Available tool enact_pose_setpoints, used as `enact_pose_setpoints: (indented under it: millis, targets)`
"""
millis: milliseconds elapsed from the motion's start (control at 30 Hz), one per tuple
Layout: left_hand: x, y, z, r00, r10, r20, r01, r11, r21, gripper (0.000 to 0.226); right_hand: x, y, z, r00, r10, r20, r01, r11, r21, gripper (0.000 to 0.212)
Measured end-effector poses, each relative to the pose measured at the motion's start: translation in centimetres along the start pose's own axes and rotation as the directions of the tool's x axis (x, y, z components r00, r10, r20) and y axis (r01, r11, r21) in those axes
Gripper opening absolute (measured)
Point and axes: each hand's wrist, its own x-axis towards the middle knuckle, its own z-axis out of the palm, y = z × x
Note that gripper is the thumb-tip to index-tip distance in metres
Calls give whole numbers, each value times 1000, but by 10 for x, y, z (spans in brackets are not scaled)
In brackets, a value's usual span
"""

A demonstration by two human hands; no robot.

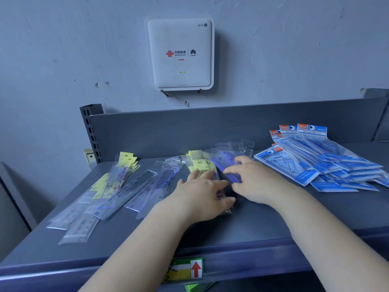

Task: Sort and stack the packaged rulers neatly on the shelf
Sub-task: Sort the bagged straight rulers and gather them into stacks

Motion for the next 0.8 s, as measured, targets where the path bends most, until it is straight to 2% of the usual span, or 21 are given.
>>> enact_pose_setpoints:
  millis: [200,367,500,600,667,800]
  targets:
    - [1,-5,12,997,-6,-81,6,1000,8,45,0,5,-1,1000,29,-12,-29,999,-44,43]
    - [-4,-10,7,997,11,-80,-15,998,-58,53,-5,9,-2,999,28,-26,-28,1000,8,54]
    - [-9,-31,-7,973,-22,-230,-21,982,-185,56,-7,9,-10,999,32,-24,-30,998,62,58]
    - [-12,-45,-15,968,-69,-241,28,985,-170,50,-10,9,-14,999,51,3,-51,994,96,69]
    - [-15,-52,-21,962,-104,-254,66,986,-155,45,-10,6,-16,998,42,-51,-39,997,66,68]
    - [-24,-74,-31,931,-214,-294,193,976,-99,43,-11,-19,-18,981,-95,-169,94,995,-13,60]
